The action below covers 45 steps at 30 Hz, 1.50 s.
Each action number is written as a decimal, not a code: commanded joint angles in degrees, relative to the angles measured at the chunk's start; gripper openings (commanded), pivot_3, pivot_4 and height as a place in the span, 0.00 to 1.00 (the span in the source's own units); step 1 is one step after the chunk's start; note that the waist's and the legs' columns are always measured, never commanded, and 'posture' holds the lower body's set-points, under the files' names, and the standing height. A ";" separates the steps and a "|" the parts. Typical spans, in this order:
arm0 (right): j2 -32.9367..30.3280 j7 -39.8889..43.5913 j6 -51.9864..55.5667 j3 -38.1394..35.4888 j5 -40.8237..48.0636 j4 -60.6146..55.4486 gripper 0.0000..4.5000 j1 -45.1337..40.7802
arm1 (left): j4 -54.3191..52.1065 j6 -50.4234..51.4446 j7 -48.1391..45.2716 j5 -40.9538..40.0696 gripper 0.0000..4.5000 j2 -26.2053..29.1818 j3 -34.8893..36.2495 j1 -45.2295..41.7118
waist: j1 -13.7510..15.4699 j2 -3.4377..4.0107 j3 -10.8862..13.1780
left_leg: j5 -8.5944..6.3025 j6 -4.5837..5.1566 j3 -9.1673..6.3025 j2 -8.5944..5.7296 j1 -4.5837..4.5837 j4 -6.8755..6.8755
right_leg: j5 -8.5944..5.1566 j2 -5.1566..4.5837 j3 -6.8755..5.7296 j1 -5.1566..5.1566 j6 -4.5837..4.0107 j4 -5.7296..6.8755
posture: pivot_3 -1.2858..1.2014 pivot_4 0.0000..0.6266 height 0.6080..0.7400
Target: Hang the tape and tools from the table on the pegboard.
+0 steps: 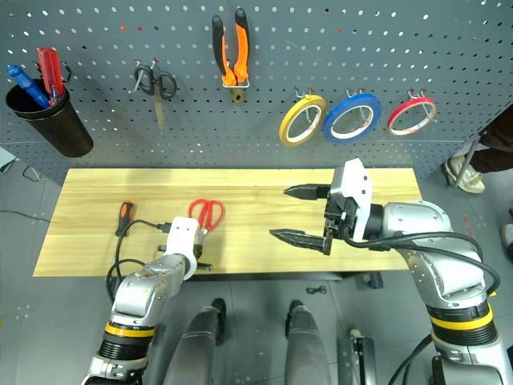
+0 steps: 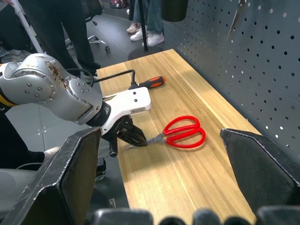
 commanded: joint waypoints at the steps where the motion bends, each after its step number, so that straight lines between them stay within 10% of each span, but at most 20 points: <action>1: 0.41 -0.76 -1.29 -0.37 0.12 -1.60 1.00 0.00 | -0.21 0.51 -0.92 0.81 0.02 0.31 0.25 0.94 | 0.01 -0.01 0.02 | 0.00 0.00 0.00 0.00 0.00 0.00 | 0.00 0.00 0.00 0.00 -0.01 0.00 | 0.48 0.70 1.00; 15: 4.10 -8.61 -0.26 -2.94 2.95 -6.04 1.00 -3.12 | -17.97 -34.88 -16.00 2.26 0.02 16.25 5.14 11.65 | 0.31 -0.01 0.03 | -0.01 -0.02 0.01 0.01 -0.17 -0.15 | 0.21 0.01 -0.05 -0.10 0.34 -0.30 | 0.50 0.52 1.00; 45: 6.61 -10.76 0.37 -1.90 3.76 0.44 1.00 -16.05 | -8.56 -46.41 -10.37 11.61 0.02 8.93 5.45 1.08 | 1.98 -0.25 -5.56 | 0.02 -0.01 0.01 0.01 -0.31 -0.08 | 0.76 0.07 -0.20 0.14 0.33 -0.89 | 0.52 0.30 1.00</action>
